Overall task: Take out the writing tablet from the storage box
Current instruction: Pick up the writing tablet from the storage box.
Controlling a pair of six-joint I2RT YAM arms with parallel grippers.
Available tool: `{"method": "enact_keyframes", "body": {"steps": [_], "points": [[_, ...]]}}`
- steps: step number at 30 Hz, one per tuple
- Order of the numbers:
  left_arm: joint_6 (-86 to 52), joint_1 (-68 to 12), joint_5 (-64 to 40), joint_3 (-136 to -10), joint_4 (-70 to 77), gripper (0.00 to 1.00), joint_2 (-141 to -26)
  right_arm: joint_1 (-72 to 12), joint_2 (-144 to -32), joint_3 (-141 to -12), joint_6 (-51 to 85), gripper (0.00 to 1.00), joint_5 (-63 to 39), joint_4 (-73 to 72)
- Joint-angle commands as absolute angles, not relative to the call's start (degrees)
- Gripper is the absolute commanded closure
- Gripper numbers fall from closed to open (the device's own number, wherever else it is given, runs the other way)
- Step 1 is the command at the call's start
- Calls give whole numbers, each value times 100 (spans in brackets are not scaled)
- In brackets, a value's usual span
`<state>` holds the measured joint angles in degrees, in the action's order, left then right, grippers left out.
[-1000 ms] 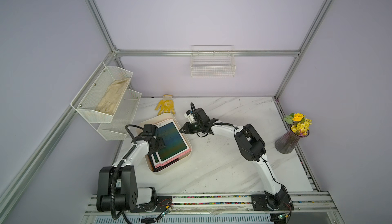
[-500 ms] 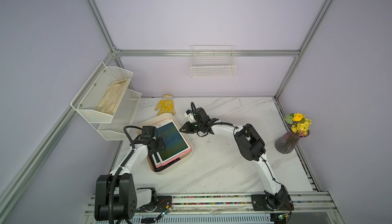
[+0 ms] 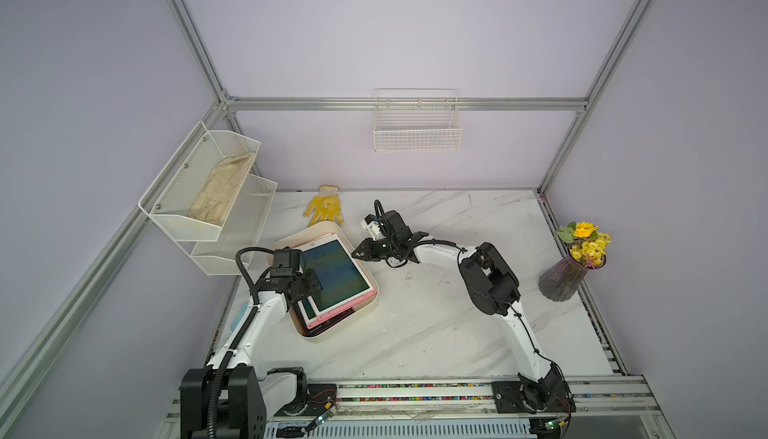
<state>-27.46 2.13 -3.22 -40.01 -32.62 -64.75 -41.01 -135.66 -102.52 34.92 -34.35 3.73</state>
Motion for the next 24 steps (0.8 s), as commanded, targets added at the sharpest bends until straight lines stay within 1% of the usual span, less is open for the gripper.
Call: {"method": "enact_keyframes", "body": {"steps": [1, 11, 14, 24], "points": [[-2807, 88, -1157, -3788, -2670, 47, -6259, -4263, -13702, -10134, 3602, 77, -3918, 154], [-2873, 88, -1244, -3744, -2543, 49, -6186, -4262, -13667, -10155, 3612, 77, -3987, 100], [-2938, 88, -1340, -3729, -2422, 52, -6194, -4263, -13657, -10157, 3612, 77, -4049, 66], [-2966, 90, -1468, -3727, -2197, 53, -6245, -4263, -13588, -10065, 3769, 77, -4217, -114]]}}
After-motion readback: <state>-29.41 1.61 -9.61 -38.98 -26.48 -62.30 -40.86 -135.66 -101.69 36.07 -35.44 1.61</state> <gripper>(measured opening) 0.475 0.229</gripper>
